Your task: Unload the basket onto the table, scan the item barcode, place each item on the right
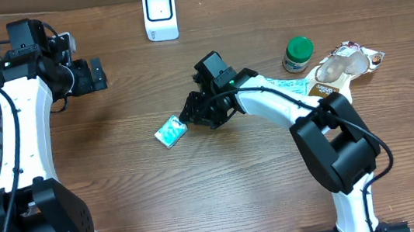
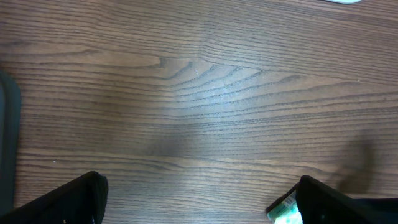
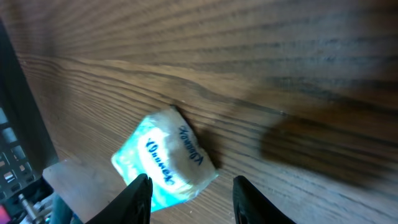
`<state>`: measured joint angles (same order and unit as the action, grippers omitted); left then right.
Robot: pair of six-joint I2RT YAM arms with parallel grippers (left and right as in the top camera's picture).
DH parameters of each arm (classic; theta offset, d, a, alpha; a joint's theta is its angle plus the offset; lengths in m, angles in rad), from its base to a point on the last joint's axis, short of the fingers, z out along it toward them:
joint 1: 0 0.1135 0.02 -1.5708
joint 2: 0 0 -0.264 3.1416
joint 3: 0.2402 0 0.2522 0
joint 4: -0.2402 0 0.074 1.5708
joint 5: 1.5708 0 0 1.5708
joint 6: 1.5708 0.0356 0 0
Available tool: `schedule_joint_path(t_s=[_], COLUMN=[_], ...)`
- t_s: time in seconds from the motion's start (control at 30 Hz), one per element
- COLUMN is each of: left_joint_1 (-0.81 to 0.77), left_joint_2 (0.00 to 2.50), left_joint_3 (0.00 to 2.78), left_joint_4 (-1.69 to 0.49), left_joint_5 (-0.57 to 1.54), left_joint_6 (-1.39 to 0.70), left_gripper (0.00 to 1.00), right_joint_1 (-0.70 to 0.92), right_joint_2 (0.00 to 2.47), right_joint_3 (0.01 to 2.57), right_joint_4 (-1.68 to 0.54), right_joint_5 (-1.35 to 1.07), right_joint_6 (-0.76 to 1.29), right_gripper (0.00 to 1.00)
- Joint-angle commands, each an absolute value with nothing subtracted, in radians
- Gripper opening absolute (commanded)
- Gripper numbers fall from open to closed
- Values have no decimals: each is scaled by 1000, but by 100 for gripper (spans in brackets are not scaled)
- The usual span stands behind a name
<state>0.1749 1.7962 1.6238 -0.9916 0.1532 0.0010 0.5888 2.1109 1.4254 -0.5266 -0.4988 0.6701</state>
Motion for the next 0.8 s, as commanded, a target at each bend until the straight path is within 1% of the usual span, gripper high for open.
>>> schedule_joint_path(t_s=[0.0, 0.27, 0.4, 0.53, 0.6, 0.63, 0.67, 0.77], left_joint_1=[177, 177, 177, 177, 177, 177, 177, 177], left_joint_2=[1784, 1784, 1784, 1784, 1784, 1784, 1784, 1784], left_joint_3=[1641, 1641, 1641, 1641, 1641, 1641, 1641, 1641], left_joint_4=[-991, -991, -991, -991, -991, -991, -991, -991], left_joint_5=[146, 146, 146, 146, 146, 146, 146, 146], left_joint_6=[20, 20, 20, 20, 20, 20, 20, 20], left_gripper=[100, 100, 100, 100, 99, 100, 99, 99], right_joint_1=[591, 612, 614, 614, 615, 615, 616, 615], right_joint_2=[2133, 2168, 2168, 2170, 2170, 2170, 2170, 2169], right_joint_3=[1420, 1420, 1420, 1420, 1420, 1420, 1420, 1420], right_joint_4=[-517, -495, -485, -483, -480, -478, -477, -469], right_joint_5=[-554, -556, -555, -552, -552, -552, -552, -590], right_joint_6=[685, 686, 689, 689, 688, 688, 686, 645], right_gripper=[39, 38, 32, 19, 12, 6, 4, 4])
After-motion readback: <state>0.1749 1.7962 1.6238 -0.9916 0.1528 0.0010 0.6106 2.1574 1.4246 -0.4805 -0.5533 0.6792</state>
